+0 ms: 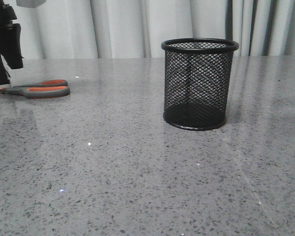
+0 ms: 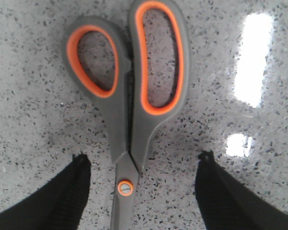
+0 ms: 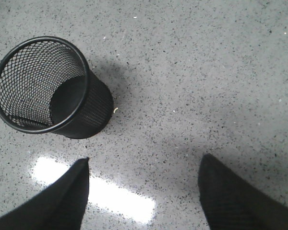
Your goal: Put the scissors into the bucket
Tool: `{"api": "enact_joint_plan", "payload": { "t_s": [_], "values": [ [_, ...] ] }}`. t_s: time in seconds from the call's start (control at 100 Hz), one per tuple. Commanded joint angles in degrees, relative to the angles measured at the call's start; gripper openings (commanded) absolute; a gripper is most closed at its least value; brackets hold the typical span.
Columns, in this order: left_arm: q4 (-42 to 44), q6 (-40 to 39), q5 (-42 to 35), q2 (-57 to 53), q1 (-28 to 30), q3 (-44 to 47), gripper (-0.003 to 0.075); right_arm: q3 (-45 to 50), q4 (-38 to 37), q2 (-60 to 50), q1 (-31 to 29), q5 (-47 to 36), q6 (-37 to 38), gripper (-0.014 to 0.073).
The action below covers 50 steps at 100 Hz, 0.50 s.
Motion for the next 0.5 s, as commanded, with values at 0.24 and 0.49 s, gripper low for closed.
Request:
{"api": "enact_joint_plan", "payload": {
  "t_s": [0.24, 0.49],
  "values": [
    [-0.97, 1.78, -0.04, -0.56, -0.42, -2.39, 0.0442, -1.84, 0.62, -0.67, 0.04, -3.03, -1.05, 0.0437],
    [-1.94, 1.78, -1.18, 0.51, -0.42, -3.68, 0.0442, -1.84, 0.62, -0.67, 0.04, -3.03, -1.05, 0.0437]
  ]
}}
